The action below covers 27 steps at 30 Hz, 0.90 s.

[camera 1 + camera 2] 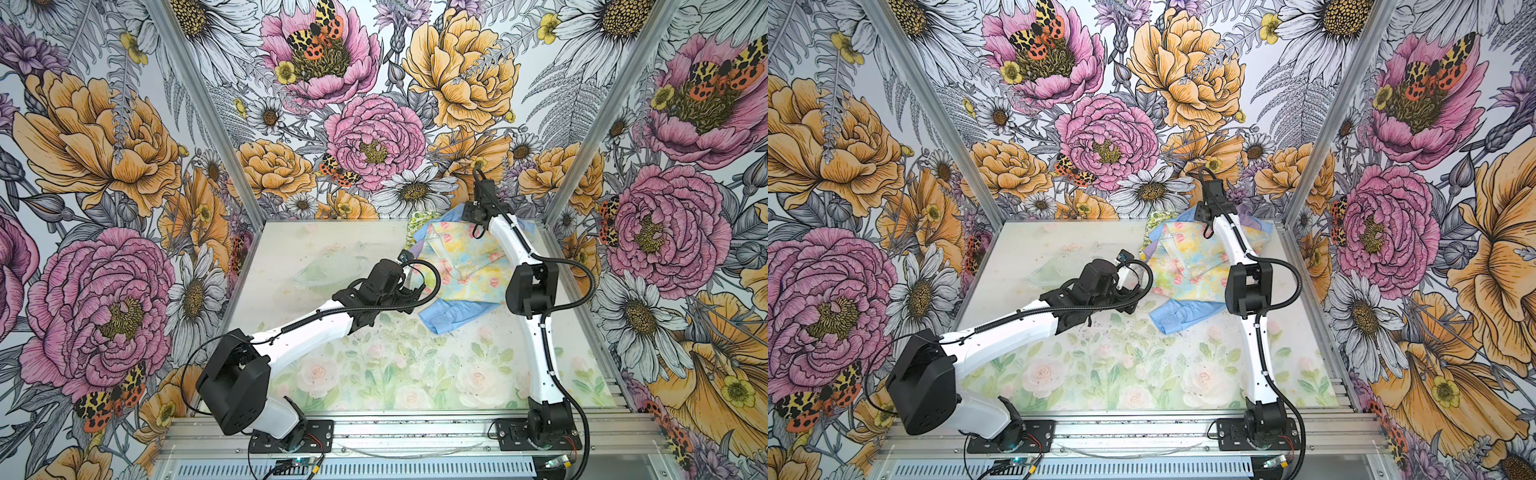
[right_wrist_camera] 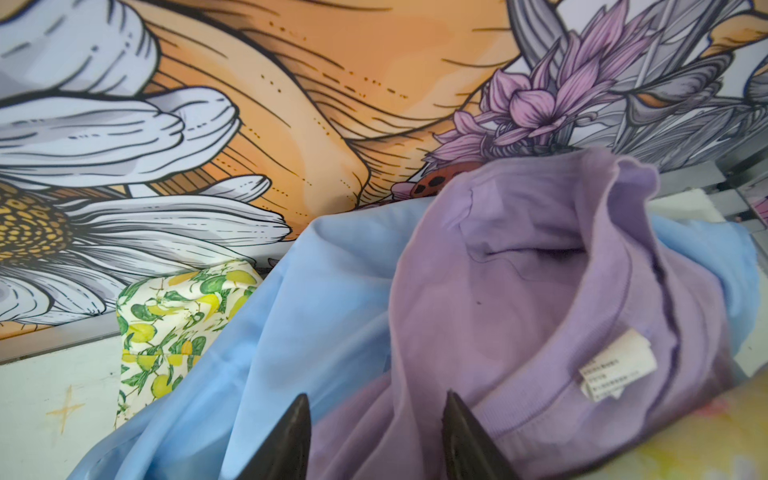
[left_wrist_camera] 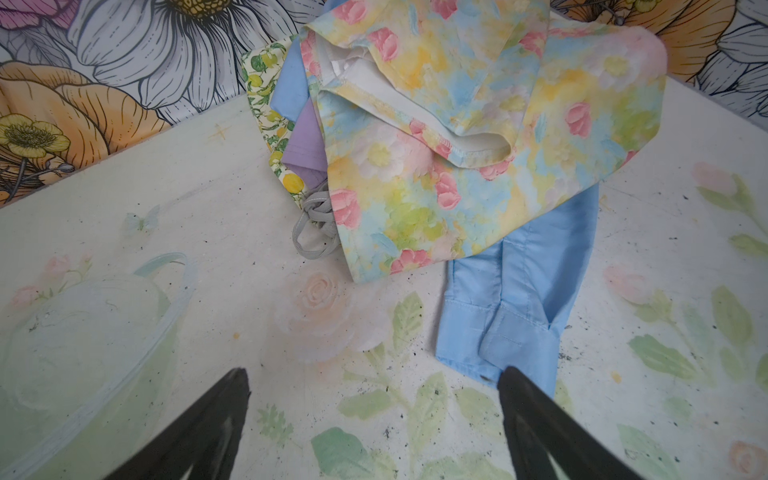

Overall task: Pick out a specific cloth from the pile
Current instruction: 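Lower the right gripper onto the lavender shirt and close on it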

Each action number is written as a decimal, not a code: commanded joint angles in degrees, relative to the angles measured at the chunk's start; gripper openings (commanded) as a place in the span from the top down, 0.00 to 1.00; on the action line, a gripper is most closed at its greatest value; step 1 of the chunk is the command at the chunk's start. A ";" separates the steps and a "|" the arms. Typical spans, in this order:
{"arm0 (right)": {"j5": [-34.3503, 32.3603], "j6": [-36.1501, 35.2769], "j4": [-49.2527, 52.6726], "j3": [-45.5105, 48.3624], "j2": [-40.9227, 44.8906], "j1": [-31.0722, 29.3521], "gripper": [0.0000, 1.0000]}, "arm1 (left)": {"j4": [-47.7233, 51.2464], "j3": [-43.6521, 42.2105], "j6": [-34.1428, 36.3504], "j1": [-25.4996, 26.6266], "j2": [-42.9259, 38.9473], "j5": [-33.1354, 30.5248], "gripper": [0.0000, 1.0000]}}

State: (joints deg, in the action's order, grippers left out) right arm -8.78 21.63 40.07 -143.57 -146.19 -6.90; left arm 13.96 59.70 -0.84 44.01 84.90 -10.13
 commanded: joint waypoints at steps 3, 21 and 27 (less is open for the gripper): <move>0.00 0.15 -0.35 -4.00 -2.41 0.57 0.61 | 0.13 1.38 1.11 -0.42 2.03 -1.47 0.06; -1.11 -5.99 -4.04 -7.05 -2.84 -1.84 1.00 | 0.03 1.82 1.33 -0.42 5.18 -1.56 0.06; -3.45 -8.06 -6.93 -7.05 2.58 -3.64 1.00 | -0.07 2.14 1.41 -0.76 4.77 -2.94 0.07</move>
State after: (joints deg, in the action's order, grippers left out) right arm -10.55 15.31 37.36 -148.79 -149.49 -9.65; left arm 14.00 60.01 0.01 43.94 89.69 -11.31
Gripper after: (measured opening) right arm 0.050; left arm 0.936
